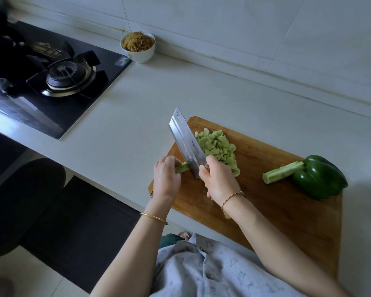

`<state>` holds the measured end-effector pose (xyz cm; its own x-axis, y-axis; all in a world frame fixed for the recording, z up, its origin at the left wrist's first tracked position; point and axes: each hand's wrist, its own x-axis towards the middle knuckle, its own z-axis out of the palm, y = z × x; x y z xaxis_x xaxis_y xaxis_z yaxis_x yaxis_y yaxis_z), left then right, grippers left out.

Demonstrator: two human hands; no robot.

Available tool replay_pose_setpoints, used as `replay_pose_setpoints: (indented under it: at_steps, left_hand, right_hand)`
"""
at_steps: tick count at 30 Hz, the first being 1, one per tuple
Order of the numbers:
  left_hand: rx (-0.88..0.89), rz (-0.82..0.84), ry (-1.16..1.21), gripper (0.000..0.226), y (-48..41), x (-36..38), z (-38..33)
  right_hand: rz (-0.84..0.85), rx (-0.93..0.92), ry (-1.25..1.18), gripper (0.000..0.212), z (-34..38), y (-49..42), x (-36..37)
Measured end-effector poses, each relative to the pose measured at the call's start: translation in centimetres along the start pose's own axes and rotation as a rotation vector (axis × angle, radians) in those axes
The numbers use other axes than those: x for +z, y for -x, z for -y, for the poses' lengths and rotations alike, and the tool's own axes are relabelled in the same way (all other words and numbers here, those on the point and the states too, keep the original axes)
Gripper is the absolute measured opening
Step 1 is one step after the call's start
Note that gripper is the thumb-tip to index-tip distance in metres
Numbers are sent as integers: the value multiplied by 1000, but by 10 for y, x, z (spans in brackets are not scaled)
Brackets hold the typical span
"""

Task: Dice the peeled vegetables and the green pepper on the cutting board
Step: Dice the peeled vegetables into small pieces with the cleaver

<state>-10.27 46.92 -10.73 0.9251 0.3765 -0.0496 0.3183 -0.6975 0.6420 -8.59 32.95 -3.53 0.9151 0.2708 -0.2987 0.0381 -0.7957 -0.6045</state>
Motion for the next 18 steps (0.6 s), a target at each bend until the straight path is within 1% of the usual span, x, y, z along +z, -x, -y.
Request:
replay_pose_setpoints:
  at_steps: [3, 5, 14, 18]
  left_hand:
    - [1, -4, -1, 18, 0, 0, -1]
    - [5, -3, -5, 16, 1, -1, -1]
    - [2, -2, 14, 23, 1, -1, -2]
    - [1, 5, 2, 23, 0, -1, -5]
  right_hand:
    - [6, 4, 51, 25, 5, -1, 4]
    - [13, 4, 62, 24, 6, -2, 7]
    - [-31, 30, -82, 24, -3, -1, 2]
    - [-21, 11, -76, 24, 0, 0, -3]
